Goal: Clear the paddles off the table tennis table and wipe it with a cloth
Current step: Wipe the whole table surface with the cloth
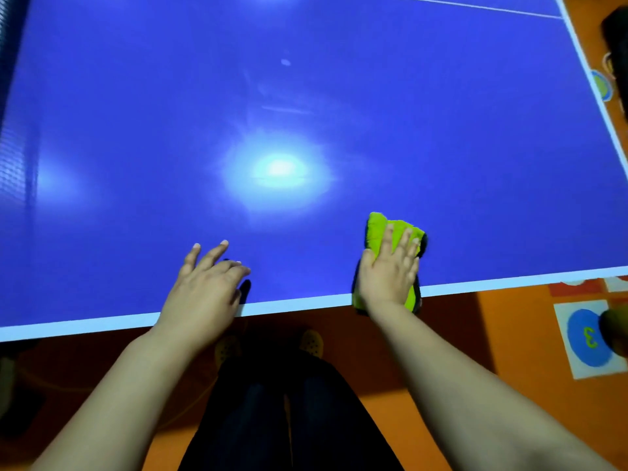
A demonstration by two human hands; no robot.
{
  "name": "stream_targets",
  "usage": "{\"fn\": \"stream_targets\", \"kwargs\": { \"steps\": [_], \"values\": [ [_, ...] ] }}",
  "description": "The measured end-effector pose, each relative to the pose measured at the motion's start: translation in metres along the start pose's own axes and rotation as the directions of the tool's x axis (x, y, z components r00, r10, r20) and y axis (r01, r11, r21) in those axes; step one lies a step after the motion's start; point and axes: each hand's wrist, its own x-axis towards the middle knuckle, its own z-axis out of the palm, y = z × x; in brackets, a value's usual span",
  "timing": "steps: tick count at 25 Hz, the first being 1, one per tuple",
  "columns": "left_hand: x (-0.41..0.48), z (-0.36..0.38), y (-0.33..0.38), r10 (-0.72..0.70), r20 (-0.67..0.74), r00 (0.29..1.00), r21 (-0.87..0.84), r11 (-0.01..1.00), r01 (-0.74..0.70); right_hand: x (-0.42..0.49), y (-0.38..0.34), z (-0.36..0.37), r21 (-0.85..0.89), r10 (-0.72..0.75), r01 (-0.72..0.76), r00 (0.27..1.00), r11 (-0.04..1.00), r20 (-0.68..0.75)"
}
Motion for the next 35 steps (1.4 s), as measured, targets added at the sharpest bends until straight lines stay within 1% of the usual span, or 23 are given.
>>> {"fn": "stream_targets", "kwargs": {
  "steps": [3, 5, 6, 8, 10, 12, 13, 14, 16, 19, 23, 29, 32, 35],
  "values": [
    [-0.013, -0.012, -0.04, -0.033, -0.029, 0.999, -0.002, 0.999, 0.033, -0.051, -0.068, 0.025, -0.02, -0.232, 0.233, 0.972, 0.972, 0.028],
    [-0.022, -0.021, -0.069, -0.074, -0.036, 0.997, -0.002, 0.997, 0.074, -0.085, -0.113, 0.041, -0.052, -0.378, 0.381, 0.923, 0.923, 0.07],
    [-0.025, -0.026, -0.082, -0.094, -0.042, 0.995, 0.006, 0.996, 0.094, -0.101, -0.133, 0.047, -0.065, -0.456, 0.464, 0.883, 0.883, 0.107],
    [-0.03, -0.038, -0.107, -0.138, -0.038, 0.99, 0.03, 0.99, 0.139, -0.121, -0.172, 0.056, -0.073, -0.615, 0.635, 0.766, 0.769, 0.187],
    [-0.026, -0.045, -0.121, -0.177, -0.025, 0.984, 0.037, 0.983, 0.178, -0.114, -0.198, 0.06, -0.06, -0.735, 0.77, 0.627, 0.636, 0.257],
    [-0.013, -0.046, -0.125, -0.197, -0.022, 0.98, 0.034, 0.98, 0.197, -0.09, -0.207, 0.062, -0.068, -0.817, 0.865, 0.494, 0.498, 0.296],
    [-0.006, -0.046, -0.124, -0.193, -0.023, 0.981, 0.043, 0.98, 0.193, -0.076, -0.207, 0.06, -0.072, -0.842, 0.893, 0.445, 0.445, 0.306],
    [0.002, -0.045, -0.121, -0.186, -0.022, 0.982, 0.051, 0.981, 0.187, -0.062, -0.207, 0.057, -0.072, -0.858, 0.907, 0.417, 0.415, 0.3],
    [0.023, -0.041, -0.111, -0.169, -0.026, 0.985, 0.058, 0.984, 0.171, -0.028, -0.208, 0.049, -0.069, -0.866, 0.904, 0.425, 0.422, 0.266],
    [0.065, -0.036, -0.094, -0.185, -0.058, 0.981, 0.059, 0.98, 0.188, 0.034, -0.212, 0.036, -0.077, -0.859, 0.898, 0.436, 0.432, 0.269],
    [0.12, -0.034, -0.073, -0.239, -0.071, 0.968, 0.079, 0.966, 0.245, 0.112, -0.23, 0.022, -0.099, -0.871, 0.919, 0.393, 0.382, 0.293],
    [0.216, -0.027, -0.05, -0.333, -0.08, 0.94, 0.07, 0.938, 0.338, 0.236, -0.283, 0.007, -0.125, -0.897, 0.941, 0.339, 0.316, 0.285],
    [0.252, -0.026, -0.042, -0.352, -0.095, 0.931, 0.076, 0.93, 0.359, 0.297, -0.305, -0.003, -0.094, -0.89, 0.925, 0.38, 0.368, 0.252],
    [0.281, -0.025, -0.036, -0.353, -0.128, 0.927, 0.078, 0.928, 0.365, 0.356, -0.308, -0.017, -0.058, -0.862, 0.888, 0.458, 0.457, 0.215]
  ]
}}
